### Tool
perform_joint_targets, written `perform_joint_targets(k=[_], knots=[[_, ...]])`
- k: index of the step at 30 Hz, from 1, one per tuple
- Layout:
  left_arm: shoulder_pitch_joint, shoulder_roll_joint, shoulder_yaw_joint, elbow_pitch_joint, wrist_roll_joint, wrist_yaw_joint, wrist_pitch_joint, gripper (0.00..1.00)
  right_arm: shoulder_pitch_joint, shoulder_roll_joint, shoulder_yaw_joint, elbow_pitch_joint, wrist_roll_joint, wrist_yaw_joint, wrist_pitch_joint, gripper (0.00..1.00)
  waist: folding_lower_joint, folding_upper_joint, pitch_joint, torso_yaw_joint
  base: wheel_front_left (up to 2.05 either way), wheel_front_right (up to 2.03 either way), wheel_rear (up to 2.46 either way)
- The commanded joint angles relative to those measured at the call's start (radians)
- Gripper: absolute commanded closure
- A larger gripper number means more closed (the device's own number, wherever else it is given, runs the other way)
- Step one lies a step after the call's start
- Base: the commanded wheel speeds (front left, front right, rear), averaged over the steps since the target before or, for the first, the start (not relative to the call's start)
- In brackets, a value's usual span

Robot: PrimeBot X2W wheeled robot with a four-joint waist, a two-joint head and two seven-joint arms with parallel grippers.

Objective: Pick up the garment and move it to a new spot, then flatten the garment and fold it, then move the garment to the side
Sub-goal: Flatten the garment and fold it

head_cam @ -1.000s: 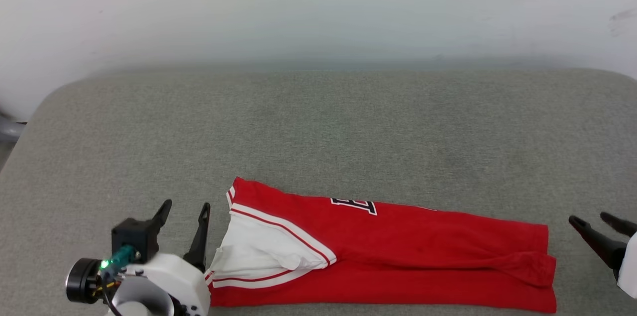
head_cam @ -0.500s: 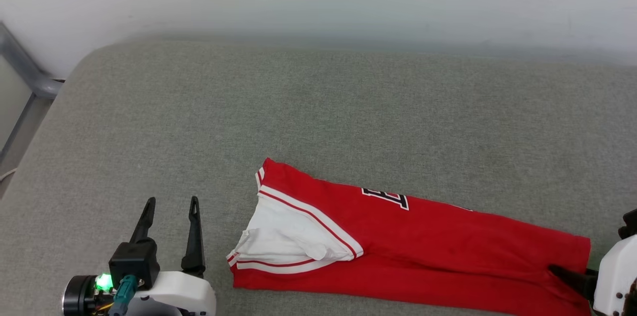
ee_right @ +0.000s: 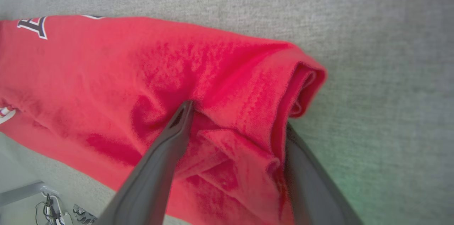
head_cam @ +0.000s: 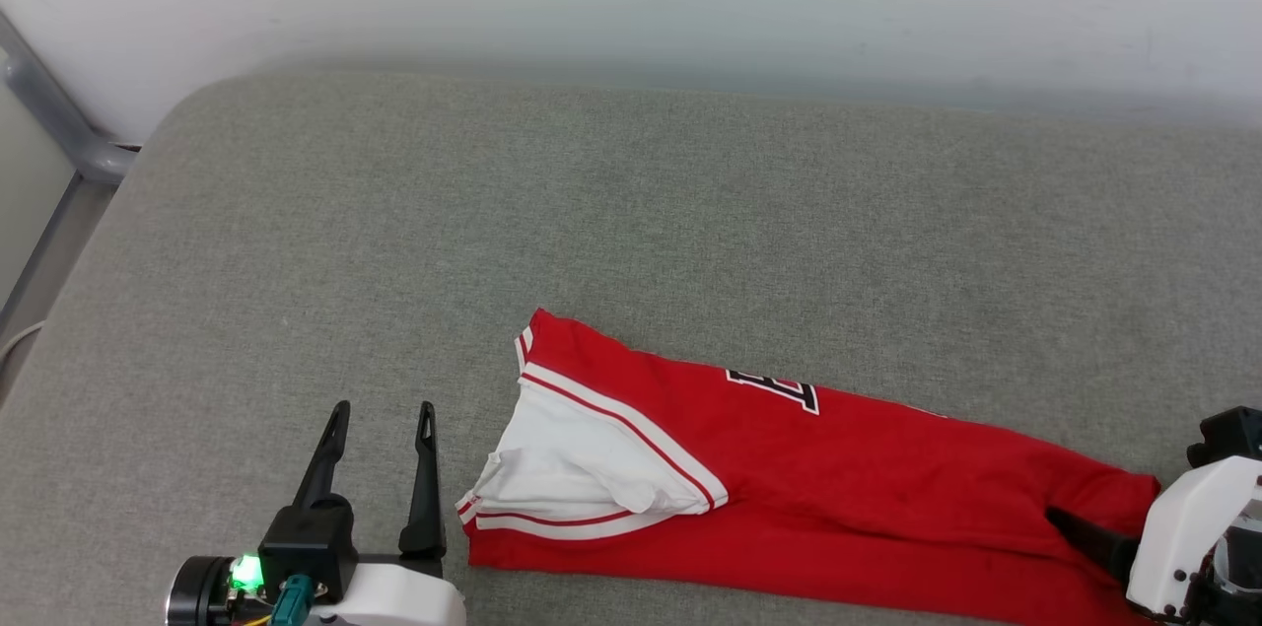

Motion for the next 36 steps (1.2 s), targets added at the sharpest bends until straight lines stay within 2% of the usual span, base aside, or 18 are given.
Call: perform_joint_targets(k=[1, 2, 3, 4, 5, 18, 26, 31, 36], knots=[[0.015, -0.017, 0.013, 0.000, 0.018, -0.011, -0.002, 0.00, 0.024, 0.073, 0.057, 0.010, 0.009, 0.013, 0.004, 0.00, 0.0001, 0.0000, -0.004, -0.002, 0.00, 0.00, 0.00], [0.020, -0.026, 0.021, 0.002, 0.029, -0.018, -0.002, 0.00, 0.024, 0.071, 0.064, 0.011, 0.008, 0.013, -0.004, 0.00, 0.0001, 0.0000, -0.007, -0.003, 0.00, 0.00, 0.00], [0.025, -0.036, 0.029, 0.005, 0.040, -0.026, -0.002, 0.00, 0.023, 0.064, 0.069, 0.010, 0.006, 0.013, -0.017, 0.26, 0.0001, 0.0000, -0.010, -0.004, 0.00, 0.00, 0.00], [0.028, -0.044, 0.038, 0.007, 0.050, -0.034, -0.002, 0.00, 0.020, 0.055, 0.069, 0.012, 0.004, 0.013, -0.034, 0.66, 0.0001, 0.0000, -0.014, -0.005, 0.00, 0.00, 0.00], [0.032, -0.051, 0.046, 0.007, 0.059, -0.040, -0.002, 0.00, 0.018, 0.048, 0.071, 0.014, 0.004, 0.013, -0.046, 1.00, 0.0001, 0.0000, -0.018, -0.007, 0.00, 0.00, 0.00], [0.078, -0.108, 0.133, 0.008, 0.144, -0.112, -0.002, 0.00, -0.012, -0.136, 0.020, 0.069, 0.012, 0.007, -0.147, 1.00, 0.0001, 0.0000, -0.065, -0.020, 0.00, 0.00, 0.00], [0.105, -0.125, 0.149, 0.020, 0.180, -0.139, -0.002, 0.00, -0.023, -0.213, 0.004, 0.146, -0.036, 0.007, -0.163, 1.00, 0.0001, 0.0000, -0.094, -0.026, 0.00, 0.00, 0.00], [0.120, -0.129, 0.161, 0.022, 0.191, -0.152, -0.002, 0.00, -0.011, -0.212, 0.002, 0.092, -0.034, 0.007, -0.129, 1.00, 0.0001, 0.0000, -0.108, -0.035, 0.00, 0.00, 0.00], [0.119, -0.132, 0.165, 0.025, 0.198, -0.167, -0.002, 0.00, 0.003, -0.173, -0.012, -0.040, -0.027, 0.007, -0.083, 1.00, 0.0001, 0.0000, -0.109, -0.039, 0.00, 0.00, 0.00]])
